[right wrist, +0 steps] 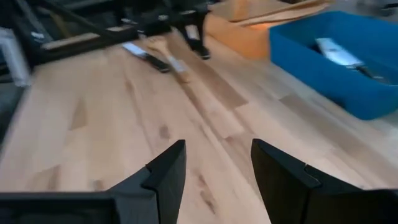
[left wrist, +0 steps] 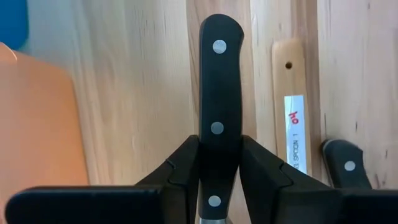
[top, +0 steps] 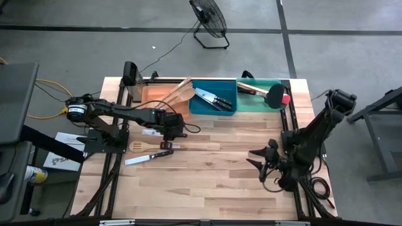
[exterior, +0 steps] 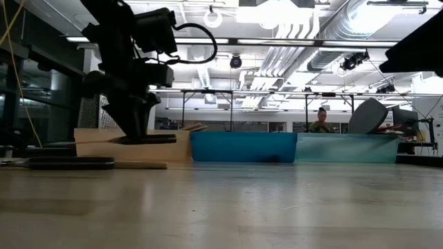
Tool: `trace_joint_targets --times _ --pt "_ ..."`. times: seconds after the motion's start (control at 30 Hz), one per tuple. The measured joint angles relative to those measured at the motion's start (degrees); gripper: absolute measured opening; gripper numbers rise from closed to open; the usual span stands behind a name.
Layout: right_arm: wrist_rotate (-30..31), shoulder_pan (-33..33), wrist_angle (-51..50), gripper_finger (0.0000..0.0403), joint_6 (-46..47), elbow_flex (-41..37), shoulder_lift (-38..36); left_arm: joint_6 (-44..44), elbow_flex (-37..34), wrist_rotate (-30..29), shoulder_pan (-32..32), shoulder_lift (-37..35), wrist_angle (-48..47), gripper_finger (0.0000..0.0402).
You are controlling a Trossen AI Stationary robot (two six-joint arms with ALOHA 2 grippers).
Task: Pick & Place Kitchen Items
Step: Put the knife into the blue bin
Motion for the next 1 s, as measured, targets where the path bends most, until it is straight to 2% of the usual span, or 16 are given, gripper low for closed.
trace_joint_targets --times 0.2,0.37,0.5,0.6,0.73,0.87,1.0 --pt "-1.5 -0.5 22.4 0.0174 -16.9 -11.3 -8.2 -0.9 2.6 1.3 0.0 0.0 -0.8 0.0082" --pt "-6.0 -3.9 26.9 0.0174 -20.8 -18.3 -15.1 -0.9 5.1 1.4 0.0 0.0 -1.3 0.0082" --pt "-11.8 -9.1 29.3 0.0174 -24.5 -22.3 -20.3 -1.6 7.3 2.5 0.0 -0.1 -1.5 0.0082" --pt "-18.4 -14.8 34.2 0.0174 -31.7 -24.2 -23.7 -1.7 8.5 2.6 0.0 -0.1 -1.6 0.0082" --pt "-30.2 -25.2 40.5 0.0174 -40.3 -26.0 -27.0 -1.8 10.3 2.6 0.0 -0.1 -1.6 0.0082" --pt "-40.8 -35.6 41.1 0.0174 -43.2 -27.1 -29.1 -2.8 12.9 2.4 0.0 0.4 -1.7 0.0082" --pt "-49.0 -43.2 41.0 0.0174 -44.4 -27.7 -29.8 -2.3 15.9 1.7 0.0 1.6 -2.0 0.0082"
